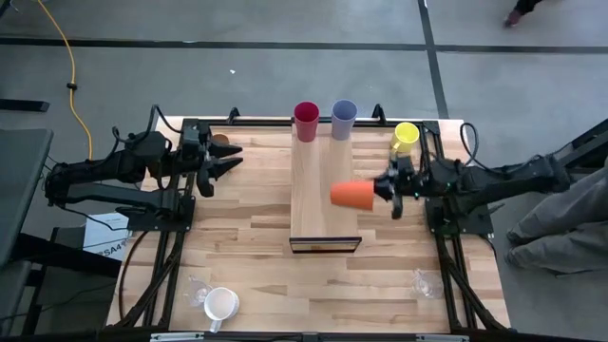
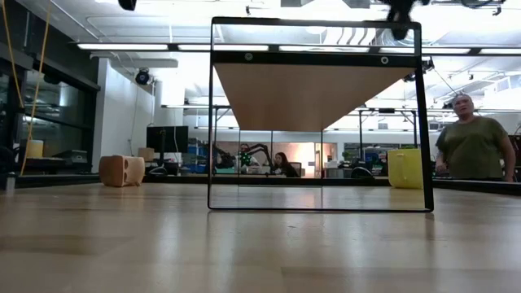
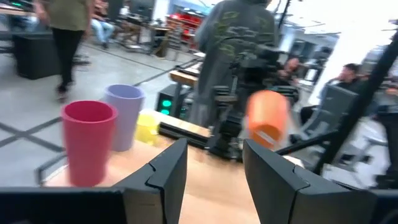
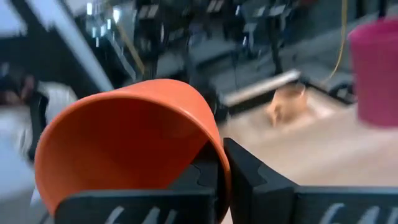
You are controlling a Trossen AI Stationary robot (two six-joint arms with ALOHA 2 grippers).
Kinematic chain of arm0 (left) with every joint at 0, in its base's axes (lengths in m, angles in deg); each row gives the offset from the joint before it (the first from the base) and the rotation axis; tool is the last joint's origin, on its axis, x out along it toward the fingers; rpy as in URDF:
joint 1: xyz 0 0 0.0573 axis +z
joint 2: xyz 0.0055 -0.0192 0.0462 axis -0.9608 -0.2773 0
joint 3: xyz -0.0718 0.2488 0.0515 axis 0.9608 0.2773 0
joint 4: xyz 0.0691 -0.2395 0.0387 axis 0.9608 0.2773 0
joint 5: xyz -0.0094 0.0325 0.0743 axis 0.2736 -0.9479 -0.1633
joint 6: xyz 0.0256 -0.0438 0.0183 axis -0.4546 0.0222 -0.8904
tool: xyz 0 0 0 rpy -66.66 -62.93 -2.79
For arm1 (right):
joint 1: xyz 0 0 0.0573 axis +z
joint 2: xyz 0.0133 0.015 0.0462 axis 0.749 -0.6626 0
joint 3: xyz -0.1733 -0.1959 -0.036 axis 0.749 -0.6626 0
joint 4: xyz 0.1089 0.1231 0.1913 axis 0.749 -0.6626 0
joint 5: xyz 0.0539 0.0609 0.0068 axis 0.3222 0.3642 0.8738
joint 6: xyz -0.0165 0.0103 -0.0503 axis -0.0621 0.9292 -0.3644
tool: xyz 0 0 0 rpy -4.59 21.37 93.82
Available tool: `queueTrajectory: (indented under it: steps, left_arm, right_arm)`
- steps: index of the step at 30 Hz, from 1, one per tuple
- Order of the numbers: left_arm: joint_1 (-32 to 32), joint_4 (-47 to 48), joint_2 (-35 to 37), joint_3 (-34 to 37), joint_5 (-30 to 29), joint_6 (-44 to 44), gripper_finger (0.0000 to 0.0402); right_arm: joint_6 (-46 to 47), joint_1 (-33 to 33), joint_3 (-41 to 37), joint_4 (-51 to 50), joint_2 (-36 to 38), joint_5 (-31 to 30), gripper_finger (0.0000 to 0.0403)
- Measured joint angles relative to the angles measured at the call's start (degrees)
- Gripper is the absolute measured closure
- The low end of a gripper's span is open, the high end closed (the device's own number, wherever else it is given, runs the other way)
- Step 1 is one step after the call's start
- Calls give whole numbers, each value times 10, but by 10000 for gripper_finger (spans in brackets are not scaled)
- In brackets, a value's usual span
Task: Stack small to large cups/mugs on shelf
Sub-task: Put the orange cup on the shelf
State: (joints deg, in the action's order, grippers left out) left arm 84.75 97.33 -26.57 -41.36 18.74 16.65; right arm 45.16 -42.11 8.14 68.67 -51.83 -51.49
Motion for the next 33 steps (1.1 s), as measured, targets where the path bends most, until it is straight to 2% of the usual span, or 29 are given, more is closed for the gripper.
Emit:
queueTrajectory:
  steps: [3,5,11,18,28,33]
  left_arm:
    - [0,-28,-14,0,26,7,257]
    - [0,-44,-24,0,34,6,257]
    - [0,-58,-31,0,35,1,257]
    - [0,-57,-29,0,35,-5,257]
    - [0,-57,-29,0,34,-6,257]
    - [0,-57,-29,0,34,-6,257]
  right_arm:
    - [1,-55,-4,55,-11,36,403]
    - [-9,-84,18,54,-21,63,403]
    - [-36,-142,102,-27,-53,131,403]
    - [-59,-151,155,-87,-84,137,403]
    - [-59,-151,160,-97,-85,137,403]
    - [-39,-152,175,-152,-89,97,403]
